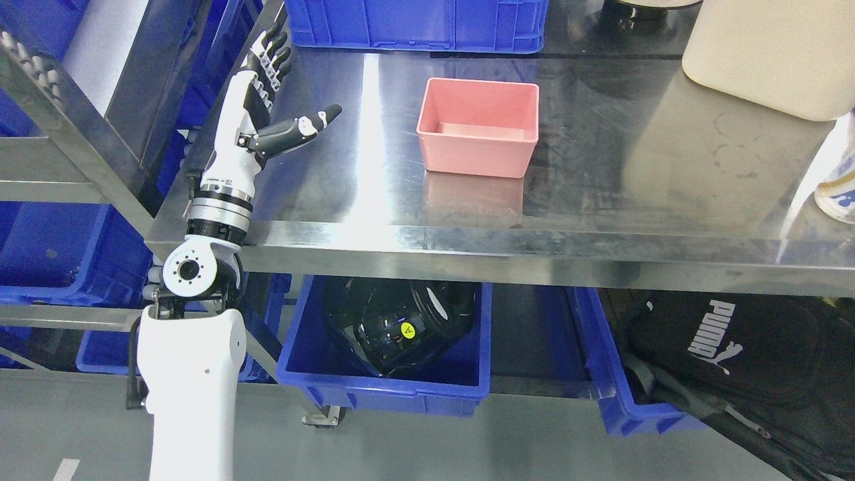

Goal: Place storage box into left shelf container
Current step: 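Raise the left hand over the pink box on the steel shelf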

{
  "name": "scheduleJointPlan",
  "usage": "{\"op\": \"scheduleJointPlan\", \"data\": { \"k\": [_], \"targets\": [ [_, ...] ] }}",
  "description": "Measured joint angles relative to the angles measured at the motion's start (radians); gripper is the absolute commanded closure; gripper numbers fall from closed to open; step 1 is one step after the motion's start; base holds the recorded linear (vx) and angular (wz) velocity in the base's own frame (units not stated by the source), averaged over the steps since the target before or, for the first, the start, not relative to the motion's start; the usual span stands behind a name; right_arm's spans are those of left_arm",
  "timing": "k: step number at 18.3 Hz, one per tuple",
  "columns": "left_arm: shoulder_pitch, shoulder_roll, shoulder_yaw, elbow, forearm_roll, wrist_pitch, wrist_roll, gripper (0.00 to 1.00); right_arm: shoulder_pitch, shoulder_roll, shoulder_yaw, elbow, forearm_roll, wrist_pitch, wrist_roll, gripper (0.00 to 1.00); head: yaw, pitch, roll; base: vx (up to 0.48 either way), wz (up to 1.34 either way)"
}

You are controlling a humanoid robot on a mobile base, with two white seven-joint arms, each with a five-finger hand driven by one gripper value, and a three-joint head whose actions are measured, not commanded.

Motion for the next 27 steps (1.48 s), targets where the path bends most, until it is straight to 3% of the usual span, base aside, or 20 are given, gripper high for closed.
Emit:
{"op": "scheduleJointPlan", "data": {
  "k": [10, 16, 21, 27],
  "targets": [
    [-0.038, 0.0, -0.022, 0.016, -0.008, -0.003, -0.027, 0.0, 0.0, 0.0, 0.0, 0.0, 0.0, 0.0, 0.0, 0.0, 0.0, 0.0, 0.0, 0.012, 0.02],
    [-0.182, 0.012, -0.033, 0.073, -0.166, 0.004, -0.307, 0.0, 0.0, 0.0, 0.0, 0.0, 0.0, 0.0, 0.0, 0.0, 0.0, 0.0, 0.0, 0.0, 0.0],
    [-0.348, 0.015, -0.113, 0.142, -0.263, 0.025, -0.535, 0.0, 0.0, 0.0, 0.0, 0.0, 0.0, 0.0, 0.0, 0.0, 0.0, 0.0, 0.0, 0.0, 0.0],
    [-0.456, 0.009, -0.234, 0.235, -0.329, 0.09, -0.611, 0.0, 0.0, 0.0, 0.0, 0.0, 0.0, 0.0, 0.0, 0.0, 0.0, 0.0, 0.0, 0.0, 0.0]
  ]
}}
